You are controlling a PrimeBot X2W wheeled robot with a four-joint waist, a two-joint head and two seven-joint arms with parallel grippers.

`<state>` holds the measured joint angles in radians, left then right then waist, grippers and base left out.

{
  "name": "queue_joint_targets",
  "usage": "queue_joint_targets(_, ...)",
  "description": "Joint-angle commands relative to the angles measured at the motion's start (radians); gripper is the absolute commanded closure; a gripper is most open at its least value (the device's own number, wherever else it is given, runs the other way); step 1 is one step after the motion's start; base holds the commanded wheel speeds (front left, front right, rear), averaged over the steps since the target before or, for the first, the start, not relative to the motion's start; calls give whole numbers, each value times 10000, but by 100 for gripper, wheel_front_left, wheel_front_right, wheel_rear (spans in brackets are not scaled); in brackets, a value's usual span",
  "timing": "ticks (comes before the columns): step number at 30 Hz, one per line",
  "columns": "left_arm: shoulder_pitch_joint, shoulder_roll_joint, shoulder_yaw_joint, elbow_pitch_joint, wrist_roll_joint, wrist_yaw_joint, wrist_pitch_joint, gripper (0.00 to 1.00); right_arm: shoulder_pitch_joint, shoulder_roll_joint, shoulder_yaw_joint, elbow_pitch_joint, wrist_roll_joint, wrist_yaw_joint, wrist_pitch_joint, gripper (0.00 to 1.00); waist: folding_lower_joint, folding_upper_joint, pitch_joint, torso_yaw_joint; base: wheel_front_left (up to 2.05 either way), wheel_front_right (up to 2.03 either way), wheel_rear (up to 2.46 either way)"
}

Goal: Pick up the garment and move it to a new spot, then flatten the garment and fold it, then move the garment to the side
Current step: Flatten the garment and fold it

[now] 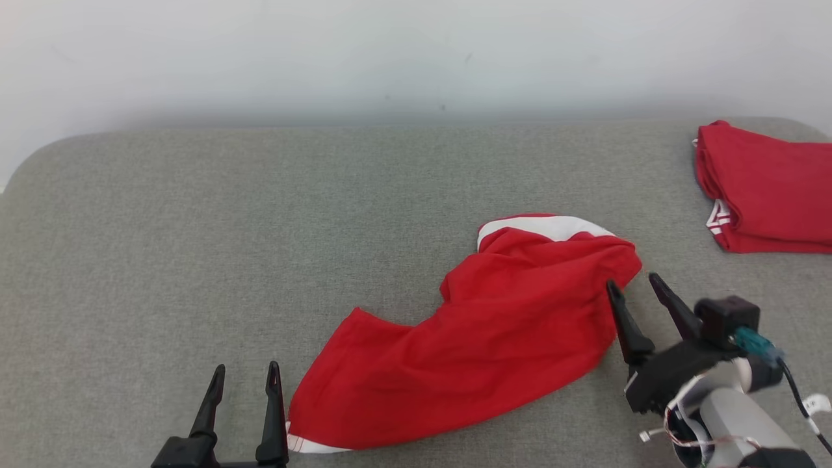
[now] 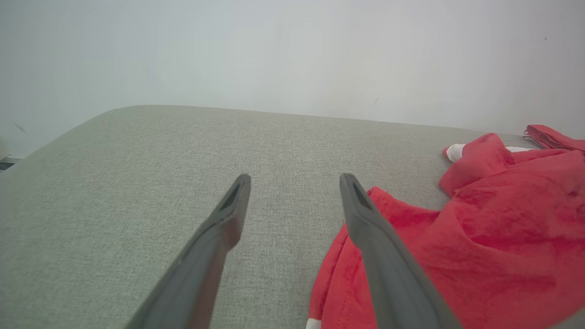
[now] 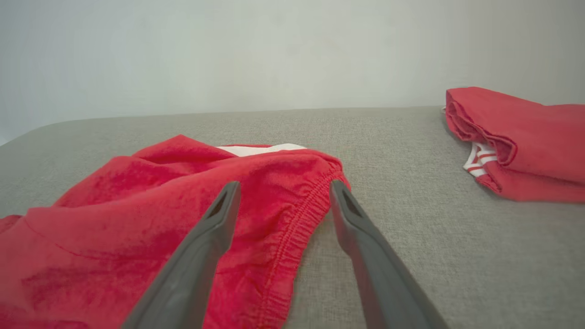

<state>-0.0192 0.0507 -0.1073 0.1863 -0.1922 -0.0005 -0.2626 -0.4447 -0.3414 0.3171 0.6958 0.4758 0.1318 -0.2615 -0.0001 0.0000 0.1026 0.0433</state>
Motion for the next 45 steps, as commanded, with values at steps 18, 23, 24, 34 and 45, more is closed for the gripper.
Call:
queue_joint_targets(18,124,-8,55,-96,49,-72,-29,0,2331,1131,-1329,-840,-17,-28,-44,0,1,0,20,233,0,0,0)
queue_joint_targets(23,20,-6,56,-62,107,-70,-29,0,1894,1357,-1261,31,-25,-28,-22,0,1,0,21,365,0,0,0)
queue_joint_targets(24,6,-8,68,-56,117,-81,-29,0,1765,1398,-1226,204,11,-28,-26,32,1,0,23,386,0,0,0)
queue_joint_targets(34,274,-8,112,-32,51,-23,-29,0,2098,1379,-1475,-351,65,-28,-40,100,1,0,-185,325,0,0,0)
queue_joint_targets(45,257,-8,63,-70,-125,-2,-29,0,4796,1140,-2708,-3979,-655,-29,295,100,1,0,-110,-170,0,0,0)
